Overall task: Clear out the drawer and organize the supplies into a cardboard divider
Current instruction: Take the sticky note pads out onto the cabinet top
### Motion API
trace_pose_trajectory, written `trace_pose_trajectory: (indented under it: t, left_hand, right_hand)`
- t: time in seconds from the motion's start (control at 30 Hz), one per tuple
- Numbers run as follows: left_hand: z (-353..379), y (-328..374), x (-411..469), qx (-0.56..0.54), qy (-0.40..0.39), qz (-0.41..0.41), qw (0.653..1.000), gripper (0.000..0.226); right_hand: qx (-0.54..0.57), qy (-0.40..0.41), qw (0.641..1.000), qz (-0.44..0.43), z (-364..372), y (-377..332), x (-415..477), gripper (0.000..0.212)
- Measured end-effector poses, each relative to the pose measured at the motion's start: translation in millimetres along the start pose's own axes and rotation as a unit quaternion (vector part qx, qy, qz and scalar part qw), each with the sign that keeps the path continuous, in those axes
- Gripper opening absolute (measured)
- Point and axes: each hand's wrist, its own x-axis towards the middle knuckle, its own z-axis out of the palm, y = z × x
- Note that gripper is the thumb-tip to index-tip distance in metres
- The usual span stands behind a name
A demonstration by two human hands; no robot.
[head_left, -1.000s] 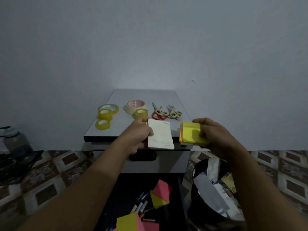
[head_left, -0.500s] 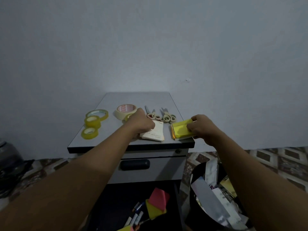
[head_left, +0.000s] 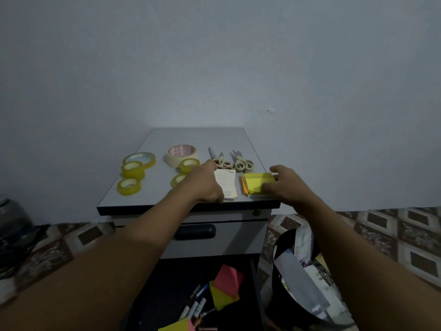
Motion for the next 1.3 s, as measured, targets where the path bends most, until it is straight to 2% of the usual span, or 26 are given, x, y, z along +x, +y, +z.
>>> trace_pose_trajectory:
  t: [0.13,0.2,0.3,0.4,0.5,0.6,0.67,0.73,0.8,0.9,0.97,1.07,1.17,1.3]
  left_hand:
    - [2,-1,-5,0.004,0.011,0.001,1.0,0.084]
    - [1,-2,-9,-0.009,0.018,0.003,1.0,0.081]
    - [1,-6,-21,-0.037,0.062,0.013,0.997,0.065]
    - [0,-21,-42,-0.07,0.131,0.01,0.989,0.045]
    - [4,-46,-71,-0.17,0.163,0.019,0.972,0.022]
    - [25,-83,-99,-0.273,0.126,-0.004,0.954,0.013]
    - [52,-110,-114,-0.296,0.068,-0.047,0.951,0.012]
    - [86,-136,-125,-0.293,-0.001,-0.109,0.95,0.018]
    - [117,-160,-129,-0.269,-0.051,-0.161,0.948,0.025]
    - [151,-190,-126,-0.262,-0.087,-0.206,0.939,0.045]
    - [168,-207,-124,-0.265,-0.1,-0.215,0.935,0.063]
    - [191,-227,-126,-0.257,-0.132,-0.211,0.934,0.082]
    - [205,-239,-130,-0.242,-0.16,-0.214,0.933,0.086]
    - [216,-249,-130,-0.22,-0.134,-0.22,0.941,0.087]
  right_hand:
    - [0.0,-0.014,1.0,0.006,1,-1,-1,0.07]
    - [0.017,0.008,1.0,0.007,2,-1,-4,0.066]
    - [0.044,0.123,0.991,-0.008,4,1,-20,0.053]
    - [0.136,0.228,0.964,-0.021,11,2,-49,0.034]
    - [0.187,0.26,0.947,-0.012,34,11,-80,0.017]
    - [0.212,0.164,0.963,0.025,79,32,-106,0.006]
    - [0.197,0.06,0.974,0.092,112,47,-121,0.014]
    - [0.193,-0.034,0.964,0.177,145,64,-133,0.015]
    - [0.177,-0.073,0.954,0.229,175,83,-140,0.015]
    - [0.124,-0.085,0.955,0.254,204,108,-143,0.028]
    - [0.101,-0.097,0.958,0.249,216,116,-145,0.039]
    - [0.061,-0.119,0.972,0.195,232,124,-143,0.056]
    - [0.001,-0.137,0.979,0.152,243,129,-136,0.069]
    - [-0.072,-0.153,0.979,0.114,260,135,-124,0.086]
